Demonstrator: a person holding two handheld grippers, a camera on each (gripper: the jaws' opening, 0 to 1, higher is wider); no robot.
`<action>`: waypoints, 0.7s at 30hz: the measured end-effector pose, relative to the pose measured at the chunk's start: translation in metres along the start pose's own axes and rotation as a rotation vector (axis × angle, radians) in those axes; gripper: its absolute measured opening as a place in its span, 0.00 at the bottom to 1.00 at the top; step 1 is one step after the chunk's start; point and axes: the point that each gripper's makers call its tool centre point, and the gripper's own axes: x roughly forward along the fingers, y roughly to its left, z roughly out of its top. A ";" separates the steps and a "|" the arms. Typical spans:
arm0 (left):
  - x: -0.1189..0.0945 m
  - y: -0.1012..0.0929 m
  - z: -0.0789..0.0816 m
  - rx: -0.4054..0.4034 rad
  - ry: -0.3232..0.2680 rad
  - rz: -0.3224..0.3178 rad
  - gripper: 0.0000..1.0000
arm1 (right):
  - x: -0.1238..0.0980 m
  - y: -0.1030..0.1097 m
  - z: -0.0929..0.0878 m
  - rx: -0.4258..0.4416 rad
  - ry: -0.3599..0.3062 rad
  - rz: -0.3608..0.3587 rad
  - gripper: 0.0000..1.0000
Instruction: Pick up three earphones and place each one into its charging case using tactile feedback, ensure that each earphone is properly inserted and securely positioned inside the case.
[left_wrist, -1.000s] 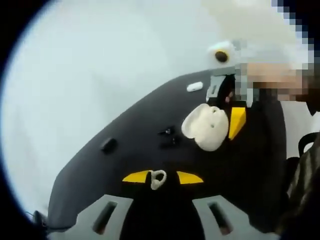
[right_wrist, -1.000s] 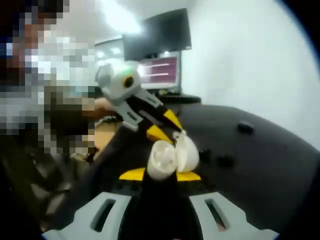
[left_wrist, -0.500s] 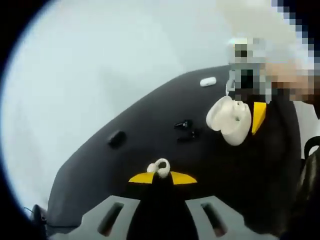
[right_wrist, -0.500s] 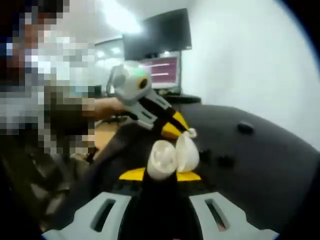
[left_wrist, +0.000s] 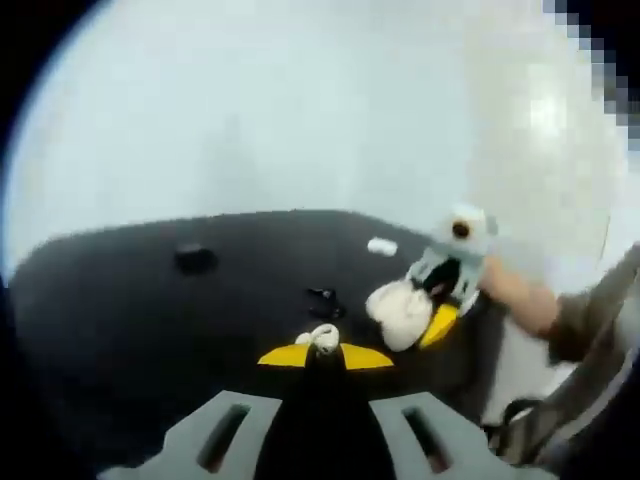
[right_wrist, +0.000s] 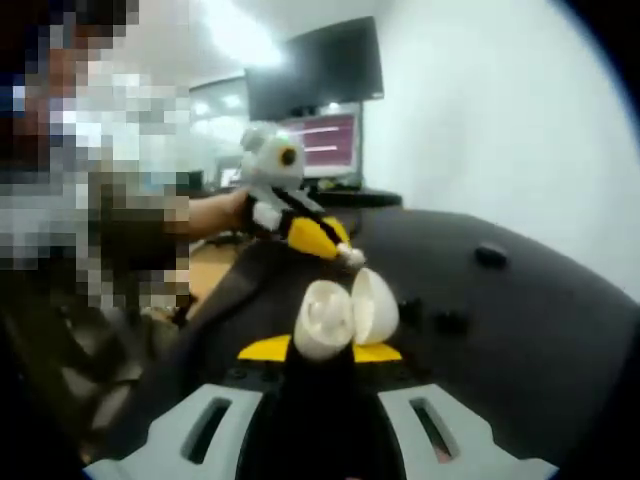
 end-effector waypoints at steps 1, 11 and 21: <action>-0.003 -0.003 -0.001 -0.066 -0.001 -0.034 0.00 | 0.000 0.000 0.000 0.000 0.000 0.000 0.22; -0.005 0.008 -0.003 -0.037 0.037 0.007 0.00 | 0.000 0.000 0.000 0.001 0.000 0.000 0.22; -0.030 0.008 -0.013 0.263 0.308 0.135 0.05 | -0.001 0.000 0.000 0.002 0.000 0.000 0.22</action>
